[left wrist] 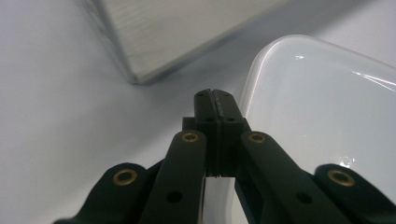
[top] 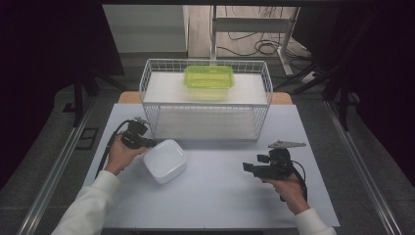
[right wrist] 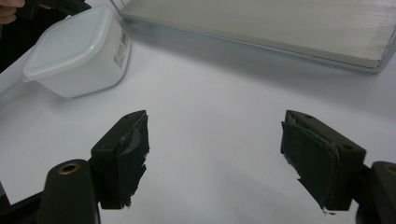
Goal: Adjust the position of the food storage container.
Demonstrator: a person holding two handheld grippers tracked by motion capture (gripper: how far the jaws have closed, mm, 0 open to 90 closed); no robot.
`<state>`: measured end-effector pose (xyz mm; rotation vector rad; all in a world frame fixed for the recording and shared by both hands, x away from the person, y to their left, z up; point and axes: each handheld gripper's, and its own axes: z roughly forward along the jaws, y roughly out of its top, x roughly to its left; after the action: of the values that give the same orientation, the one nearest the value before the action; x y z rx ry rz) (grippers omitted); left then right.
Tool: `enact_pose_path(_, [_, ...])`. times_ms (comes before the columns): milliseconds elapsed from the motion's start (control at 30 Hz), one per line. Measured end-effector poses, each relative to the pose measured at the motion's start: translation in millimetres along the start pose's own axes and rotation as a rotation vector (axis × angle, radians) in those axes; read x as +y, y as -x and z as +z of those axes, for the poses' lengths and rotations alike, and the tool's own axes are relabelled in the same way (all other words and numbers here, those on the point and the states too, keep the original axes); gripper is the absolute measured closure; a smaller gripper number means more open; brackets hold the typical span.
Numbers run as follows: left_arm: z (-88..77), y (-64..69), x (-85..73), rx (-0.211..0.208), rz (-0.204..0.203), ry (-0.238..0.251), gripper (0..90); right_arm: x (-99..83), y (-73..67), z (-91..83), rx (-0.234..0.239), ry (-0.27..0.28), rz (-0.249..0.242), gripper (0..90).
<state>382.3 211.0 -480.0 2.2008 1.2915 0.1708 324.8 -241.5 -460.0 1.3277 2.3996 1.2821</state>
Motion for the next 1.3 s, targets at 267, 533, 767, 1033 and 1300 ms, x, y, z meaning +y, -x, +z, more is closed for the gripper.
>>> enact_pose_path(267, [8.4, 28.5, 1.1, -0.047, 0.034, -0.003, 90.0, 0.1, -1.3, 1.3, 0.002, -0.005, -0.001, 23.4])
enact_pose_path(533, [13.7, 46.3, 2.4, -0.091, 0.045, -0.005, 89.9, -0.3, -2.1, 2.8, 0.005, -0.016, -0.005, 23.4])
enact_pose_path(767, [17.3, 57.6, 3.4, -0.119, 0.055, -0.006, 89.9, -0.4, -2.2, 3.6, 0.006, -0.022, -0.006, 23.4])
enact_pose_path(1033, [19.2, 62.6, 5.5, -0.133, 0.079, -0.014, 89.8, -0.6, -2.1, 4.1, 0.007, -0.025, -0.01, 23.4])
enact_pose_path(1300, [-16.8, 47.1, -3.2, -0.097, -0.013, 0.073, 89.8, -0.7, -1.3, 1.6, 0.006, -0.019, -0.004, 23.4])
